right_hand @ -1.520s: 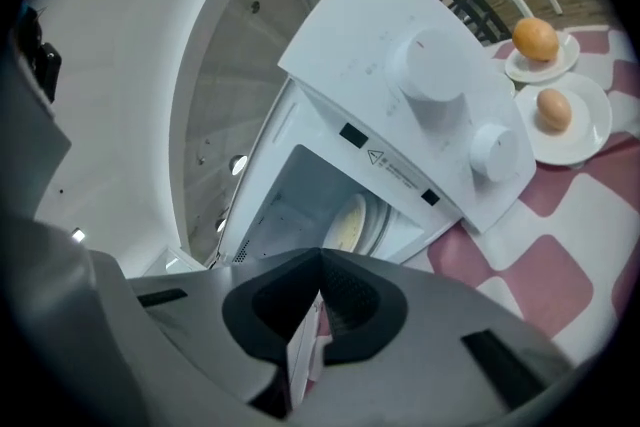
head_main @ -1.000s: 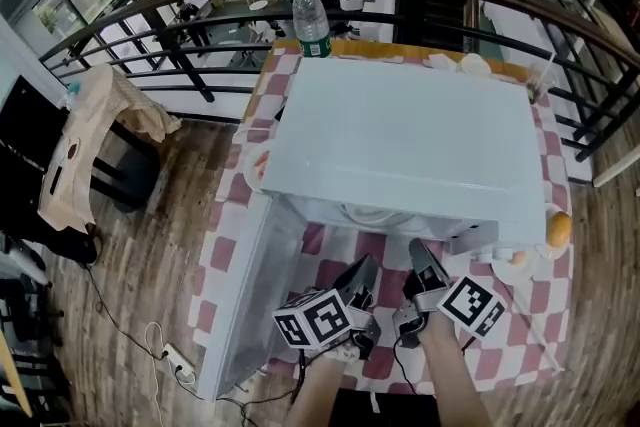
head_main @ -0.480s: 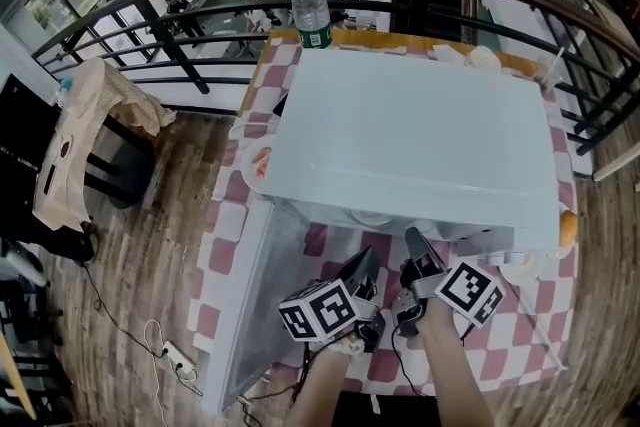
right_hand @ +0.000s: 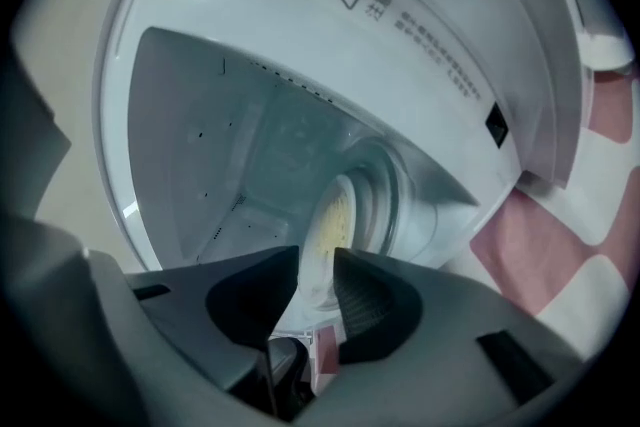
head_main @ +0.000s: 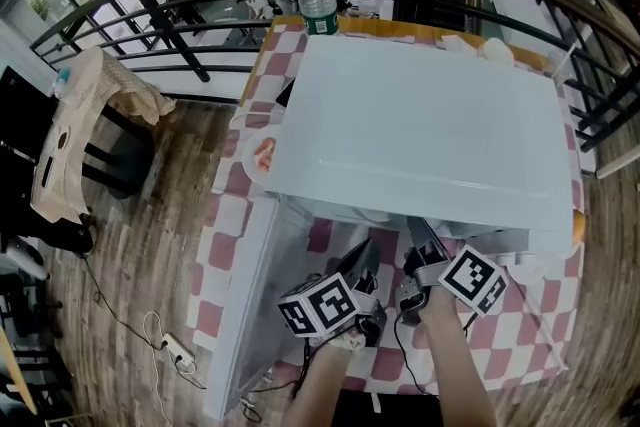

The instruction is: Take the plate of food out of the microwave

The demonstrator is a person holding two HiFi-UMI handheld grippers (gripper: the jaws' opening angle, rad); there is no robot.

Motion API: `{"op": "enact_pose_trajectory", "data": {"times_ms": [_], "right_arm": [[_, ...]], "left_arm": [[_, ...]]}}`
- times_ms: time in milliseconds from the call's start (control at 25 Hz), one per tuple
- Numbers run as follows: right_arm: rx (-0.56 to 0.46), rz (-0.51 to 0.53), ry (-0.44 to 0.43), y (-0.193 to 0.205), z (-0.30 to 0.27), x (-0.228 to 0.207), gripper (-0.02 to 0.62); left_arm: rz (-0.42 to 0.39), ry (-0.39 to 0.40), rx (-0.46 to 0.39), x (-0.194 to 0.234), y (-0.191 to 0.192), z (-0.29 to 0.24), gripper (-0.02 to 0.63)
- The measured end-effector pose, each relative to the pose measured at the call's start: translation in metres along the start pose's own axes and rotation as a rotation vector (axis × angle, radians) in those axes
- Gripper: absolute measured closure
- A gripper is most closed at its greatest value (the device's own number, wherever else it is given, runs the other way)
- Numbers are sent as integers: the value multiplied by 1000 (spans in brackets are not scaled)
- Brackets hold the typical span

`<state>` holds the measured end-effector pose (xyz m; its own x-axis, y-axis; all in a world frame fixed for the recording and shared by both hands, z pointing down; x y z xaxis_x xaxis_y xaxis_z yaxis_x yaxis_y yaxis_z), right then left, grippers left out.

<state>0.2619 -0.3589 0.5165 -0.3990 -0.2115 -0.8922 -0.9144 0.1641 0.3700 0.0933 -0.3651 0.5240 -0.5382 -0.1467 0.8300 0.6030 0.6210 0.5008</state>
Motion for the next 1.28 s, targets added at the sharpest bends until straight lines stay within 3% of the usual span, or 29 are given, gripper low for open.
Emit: {"op": "enact_pose_trajectory", "data": {"times_ms": [440,720,1040,1200,1280], "right_arm": [[-10,35,42,1,-12,-2,441],[-1,68,119,1,-20,-5,440],[6,37,156,2,-27,-9,440],[8,17,151,4,-30,-7,447],[5,5,146,5,-32,-6,492]], "left_arm": [[-5,-4,10,2,0,-1,586],[-21,4,19,2,3,0,586],[-19,2,18,7,-1,0,586],[-14,3,21,8,-2,0,586],[-10,4,21,9,-2,-1,586]]}}
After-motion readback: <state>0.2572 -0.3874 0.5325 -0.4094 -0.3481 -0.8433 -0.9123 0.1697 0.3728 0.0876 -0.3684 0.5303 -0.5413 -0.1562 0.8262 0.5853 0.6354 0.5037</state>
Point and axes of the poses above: the fingertips, and each gripper's own axes: z backward along the fingers, x to its left, y out of its underside, the point moved 8 cm from there along z, backward along the fingers, and after that the axes turned 13 degrees about -x, right-handed, at the moved point
